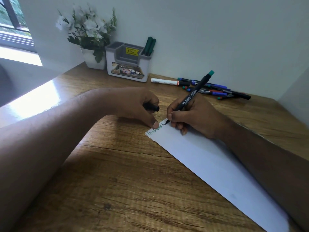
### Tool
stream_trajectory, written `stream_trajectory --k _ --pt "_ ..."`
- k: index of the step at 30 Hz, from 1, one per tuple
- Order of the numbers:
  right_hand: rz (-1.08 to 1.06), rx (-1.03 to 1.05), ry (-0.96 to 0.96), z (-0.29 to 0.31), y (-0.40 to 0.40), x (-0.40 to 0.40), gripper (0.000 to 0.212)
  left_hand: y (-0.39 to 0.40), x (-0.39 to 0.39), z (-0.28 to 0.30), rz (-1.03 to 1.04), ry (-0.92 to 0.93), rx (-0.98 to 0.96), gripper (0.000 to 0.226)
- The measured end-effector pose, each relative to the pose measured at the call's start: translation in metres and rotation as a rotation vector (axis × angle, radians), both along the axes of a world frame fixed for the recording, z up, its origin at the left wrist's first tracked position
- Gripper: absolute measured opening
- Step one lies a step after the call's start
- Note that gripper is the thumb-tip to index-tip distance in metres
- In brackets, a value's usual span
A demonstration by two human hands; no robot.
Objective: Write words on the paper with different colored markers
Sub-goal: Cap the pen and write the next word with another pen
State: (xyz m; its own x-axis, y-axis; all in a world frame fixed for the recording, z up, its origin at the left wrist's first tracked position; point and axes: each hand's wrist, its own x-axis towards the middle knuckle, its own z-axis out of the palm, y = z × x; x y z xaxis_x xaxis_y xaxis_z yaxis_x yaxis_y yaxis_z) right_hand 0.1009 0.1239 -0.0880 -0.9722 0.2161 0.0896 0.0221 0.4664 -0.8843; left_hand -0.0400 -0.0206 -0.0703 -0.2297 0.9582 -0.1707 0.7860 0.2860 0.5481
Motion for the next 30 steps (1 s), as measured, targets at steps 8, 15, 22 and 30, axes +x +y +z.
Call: stream_trajectory --k 8,15,22,30 --pt "-0.024 -0.013 0.008 0.0004 -0.0002 0.0000 0.009 -0.0002 -0.0013 -0.0001 0.005 0.004 -0.003 0.028" --pt "-0.044 -0.029 0.010 0.0006 -0.0018 -0.0001 0.011 0.0003 -0.0017 0.0003 0.016 0.006 -0.006 0.029" --pt "-0.066 -0.010 0.005 0.0016 -0.0033 0.0009 0.009 -0.0005 -0.0003 0.0019 0.005 0.000 -0.014 0.026" --pt "-0.090 -0.037 0.021 0.0014 -0.0021 0.0025 0.008 0.0000 0.0000 0.0025 0.003 -0.006 -0.022 0.027"
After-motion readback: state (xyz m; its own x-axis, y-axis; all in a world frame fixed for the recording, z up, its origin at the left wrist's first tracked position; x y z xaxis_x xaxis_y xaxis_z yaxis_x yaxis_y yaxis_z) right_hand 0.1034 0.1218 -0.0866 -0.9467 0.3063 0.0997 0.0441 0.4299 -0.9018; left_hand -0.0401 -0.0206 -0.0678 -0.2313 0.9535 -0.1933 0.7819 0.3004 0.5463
